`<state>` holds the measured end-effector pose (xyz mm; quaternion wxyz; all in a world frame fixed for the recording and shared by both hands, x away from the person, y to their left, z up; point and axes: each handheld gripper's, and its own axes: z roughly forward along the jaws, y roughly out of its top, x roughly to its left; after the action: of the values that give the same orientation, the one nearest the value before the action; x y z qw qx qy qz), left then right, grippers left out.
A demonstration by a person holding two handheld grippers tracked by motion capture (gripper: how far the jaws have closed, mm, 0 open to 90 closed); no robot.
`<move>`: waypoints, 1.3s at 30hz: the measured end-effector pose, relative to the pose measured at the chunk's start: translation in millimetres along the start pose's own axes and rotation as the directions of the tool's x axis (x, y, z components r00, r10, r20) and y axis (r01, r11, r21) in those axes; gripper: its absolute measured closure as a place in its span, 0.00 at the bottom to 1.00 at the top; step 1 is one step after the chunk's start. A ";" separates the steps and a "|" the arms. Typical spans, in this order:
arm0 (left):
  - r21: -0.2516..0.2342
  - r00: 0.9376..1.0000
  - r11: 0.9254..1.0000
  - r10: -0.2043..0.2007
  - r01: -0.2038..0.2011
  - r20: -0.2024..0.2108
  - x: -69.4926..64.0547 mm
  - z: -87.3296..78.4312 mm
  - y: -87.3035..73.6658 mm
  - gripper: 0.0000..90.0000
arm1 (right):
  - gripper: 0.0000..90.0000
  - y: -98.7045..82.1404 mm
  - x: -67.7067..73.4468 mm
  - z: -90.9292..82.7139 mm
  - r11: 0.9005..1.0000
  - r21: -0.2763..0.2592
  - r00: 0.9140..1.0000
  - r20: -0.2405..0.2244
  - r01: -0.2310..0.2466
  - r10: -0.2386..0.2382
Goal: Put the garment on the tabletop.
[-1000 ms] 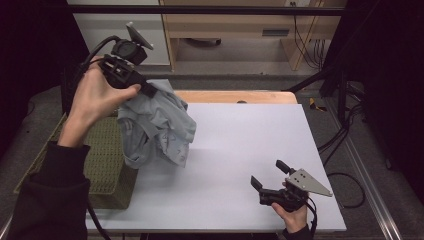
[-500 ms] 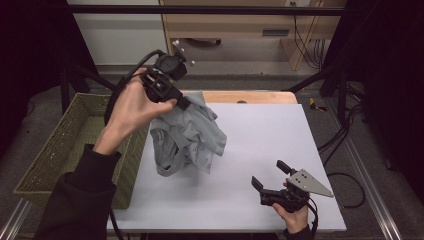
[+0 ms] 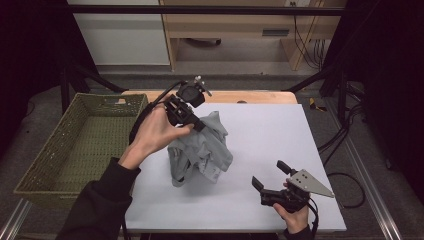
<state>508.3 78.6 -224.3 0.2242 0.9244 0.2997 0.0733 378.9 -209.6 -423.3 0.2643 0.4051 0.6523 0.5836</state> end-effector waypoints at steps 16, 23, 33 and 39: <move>-0.051 0.992 0.999 0.012 -0.006 0.122 -1.9 63.1 -25.3 0.92 | 0.00 -0.3 -0.2 -0.7 1.000 0.005 1.000 -0.009 -0.021 0.021; -0.065 0.984 0.998 0.022 -0.010 0.177 -9.4 89.5 -35.6 0.92 | 0.00 -1.6 -0.6 1.2 1.000 0.002 1.000 -0.005 -0.009 0.009; -0.047 0.979 0.998 0.041 -0.032 0.201 -16.0 118.9 -46.5 0.91 | 0.00 -3.3 -1.1 2.9 1.000 0.017 1.000 -0.007 0.001 -0.001; -0.051 0.979 0.998 0.048 -0.039 0.198 -20.0 121.3 -46.7 0.78 | 0.00 -3.8 -0.5 3.6 1.000 0.019 1.000 -0.006 -0.006 0.006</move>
<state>500.5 55.5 -353.6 0.2731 0.9279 0.2536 -0.0075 381.3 -208.0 -427.7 0.2565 0.4078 0.6573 0.5796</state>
